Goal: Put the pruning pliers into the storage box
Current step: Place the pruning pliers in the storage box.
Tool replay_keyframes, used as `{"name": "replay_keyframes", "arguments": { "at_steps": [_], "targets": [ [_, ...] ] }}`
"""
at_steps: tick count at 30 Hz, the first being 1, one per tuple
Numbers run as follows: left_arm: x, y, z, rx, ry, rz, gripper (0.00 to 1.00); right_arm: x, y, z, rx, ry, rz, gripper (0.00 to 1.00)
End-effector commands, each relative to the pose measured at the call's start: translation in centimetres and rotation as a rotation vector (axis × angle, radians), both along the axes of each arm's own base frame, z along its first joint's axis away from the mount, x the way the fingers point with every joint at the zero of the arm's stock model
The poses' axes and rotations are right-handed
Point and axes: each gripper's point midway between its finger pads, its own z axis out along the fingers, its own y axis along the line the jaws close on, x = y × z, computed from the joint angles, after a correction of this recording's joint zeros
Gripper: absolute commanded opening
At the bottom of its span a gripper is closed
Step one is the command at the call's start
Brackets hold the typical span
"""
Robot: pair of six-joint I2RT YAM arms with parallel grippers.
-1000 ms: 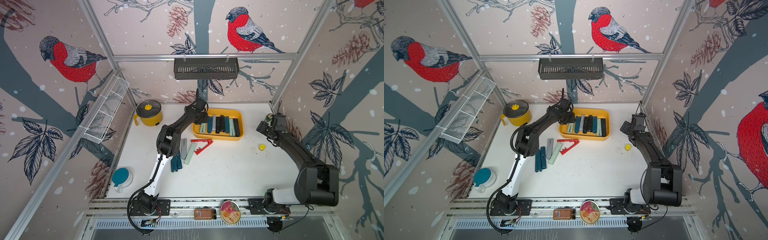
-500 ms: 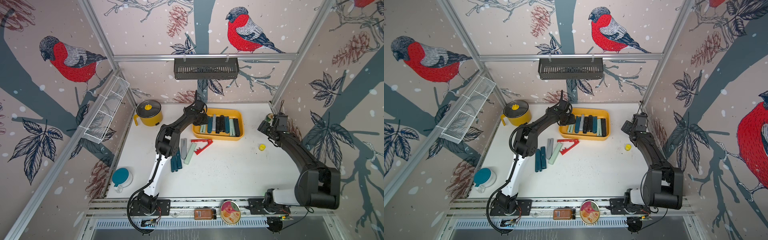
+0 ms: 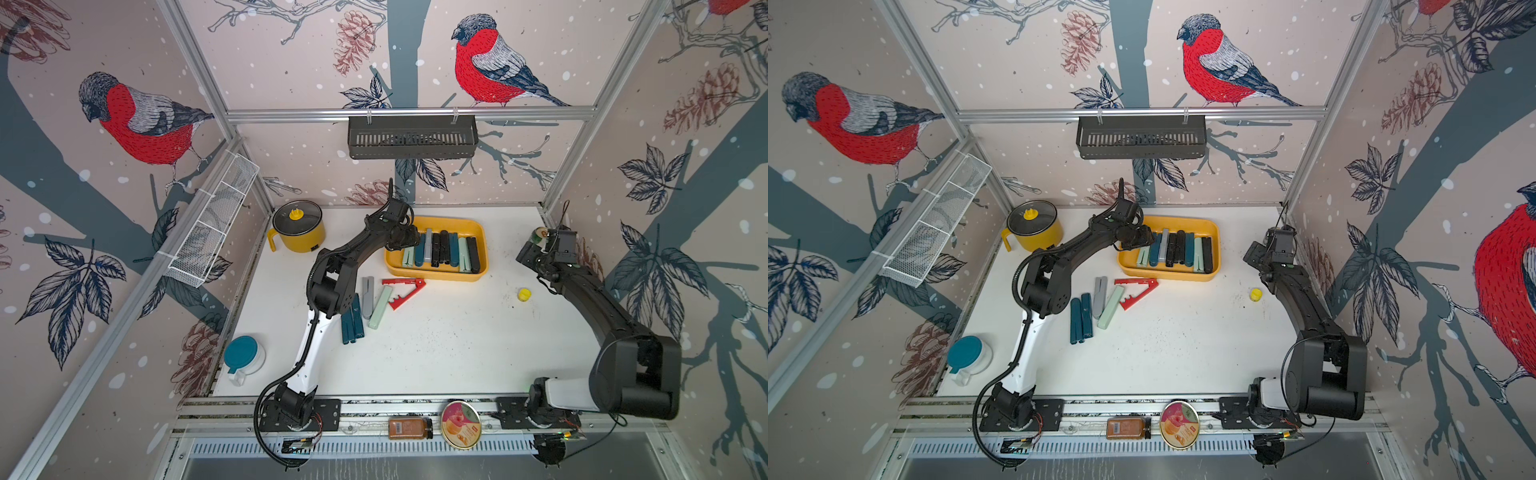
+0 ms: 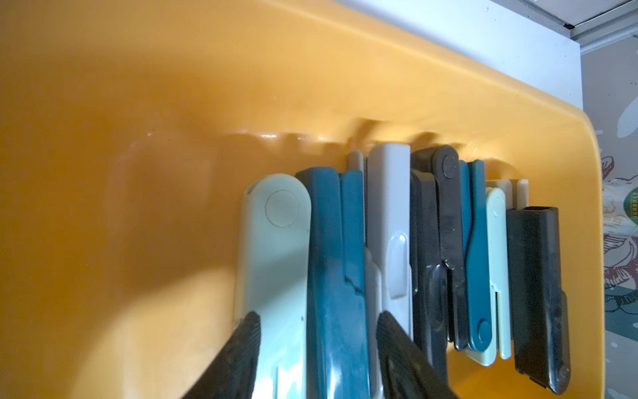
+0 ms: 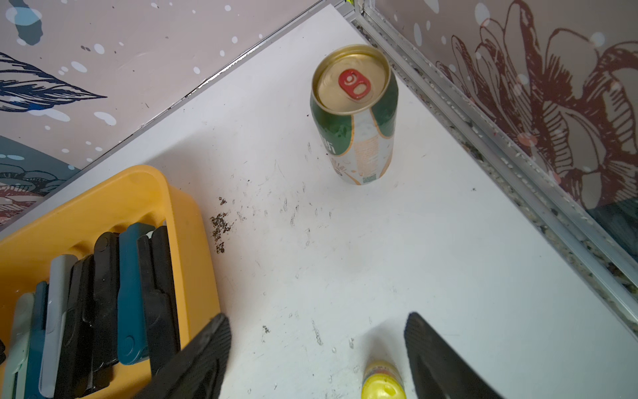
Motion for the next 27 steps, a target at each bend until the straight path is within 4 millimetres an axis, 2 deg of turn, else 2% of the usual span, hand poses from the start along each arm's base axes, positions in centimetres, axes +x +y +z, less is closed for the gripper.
{"name": "replay_keyframes", "arguments": {
  "at_steps": [1,8,11,15,18,22,25,27],
  "targets": [
    [0.2,-0.4,1.1,-0.038,-0.022,-0.011,0.56,-0.3,-0.3,0.2,-0.015,0.001,0.000,0.80],
    [0.2,-0.3,2.9,-0.049,-0.065,-0.007,0.60,-0.3,-0.4,0.4,-0.012,-0.005,-0.004,0.81],
    [0.2,0.0,4.7,-0.049,-0.124,0.000,0.67,-0.3,-0.5,0.5,-0.011,-0.008,-0.004,0.81],
    [-0.7,0.2,7.9,-0.011,-0.235,-0.009,0.74,-0.4,-0.4,0.2,-0.010,-0.003,-0.003,0.81],
    [-2.4,0.6,9.9,0.050,-0.307,-0.018,0.79,-0.4,-0.4,0.1,-0.010,-0.002,-0.004,0.81],
    [-5.9,1.9,10.8,0.107,-0.344,-0.022,0.82,-0.4,-0.5,0.0,-0.010,-0.001,-0.006,0.81],
    [-9.0,3.6,10.0,0.135,-0.321,-0.026,0.82,-0.3,-0.5,0.1,-0.011,-0.002,-0.005,0.81],
    [-11.2,5.1,8.6,0.176,-0.286,-0.025,0.82,-0.3,-0.5,0.1,-0.011,-0.004,-0.005,0.81]
  ]
}}
